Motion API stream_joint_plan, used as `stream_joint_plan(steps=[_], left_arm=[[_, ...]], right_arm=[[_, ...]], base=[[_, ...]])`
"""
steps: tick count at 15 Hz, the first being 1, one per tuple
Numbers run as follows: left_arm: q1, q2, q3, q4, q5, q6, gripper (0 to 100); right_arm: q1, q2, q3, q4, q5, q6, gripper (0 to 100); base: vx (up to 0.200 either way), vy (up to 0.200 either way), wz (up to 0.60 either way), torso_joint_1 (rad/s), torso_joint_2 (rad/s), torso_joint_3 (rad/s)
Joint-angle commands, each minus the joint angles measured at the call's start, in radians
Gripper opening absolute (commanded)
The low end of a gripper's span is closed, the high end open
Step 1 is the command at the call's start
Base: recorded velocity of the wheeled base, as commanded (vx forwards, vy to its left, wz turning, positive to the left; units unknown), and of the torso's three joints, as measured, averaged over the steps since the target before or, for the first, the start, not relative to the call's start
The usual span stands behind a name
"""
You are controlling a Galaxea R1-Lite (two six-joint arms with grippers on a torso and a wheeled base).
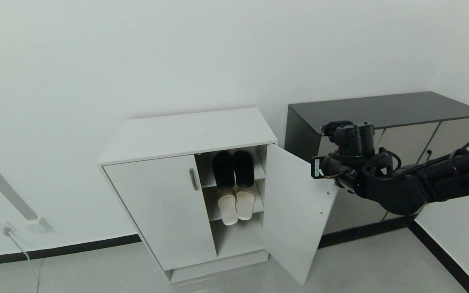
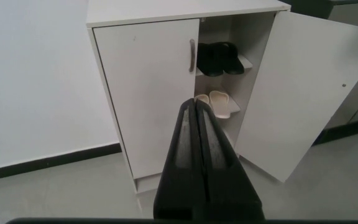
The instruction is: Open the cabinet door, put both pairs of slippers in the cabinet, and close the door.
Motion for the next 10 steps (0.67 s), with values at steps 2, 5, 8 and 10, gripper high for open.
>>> stream_joint_plan(steps=[2, 5, 8, 10], left_arm=[[0.000, 0.000, 0.000, 0.000, 0.000, 0.000, 0], [0.000, 0.000, 0.000, 0.000, -0.001, 0.000, 0], [0.000, 0.000, 0.000, 0.000, 0.000, 0.000, 0], [0.000, 0.000, 0.000, 0.000, -0.001, 0.000, 0]], right_arm=[[-0.040, 0.075, -0.015, -0.012, 0.032, 0.006, 0], [-0.068, 0.110, -0.029, -0.019, 0.035, 0.034, 0], [-0.074, 0.119, -0.030, -0.040, 0.041, 0.033, 0], [-0.080, 0.122, -0.032, -0.040, 0.041, 0.033, 0]], base=[[0.000, 0.000, 0.00, 0.000, 0.00, 0.000], [0.000, 0.000, 0.00, 0.000, 0.00, 0.000], [0.000, 0.000, 0.00, 0.000, 0.00, 0.000], [0.000, 0.000, 0.00, 0.000, 0.00, 0.000]])
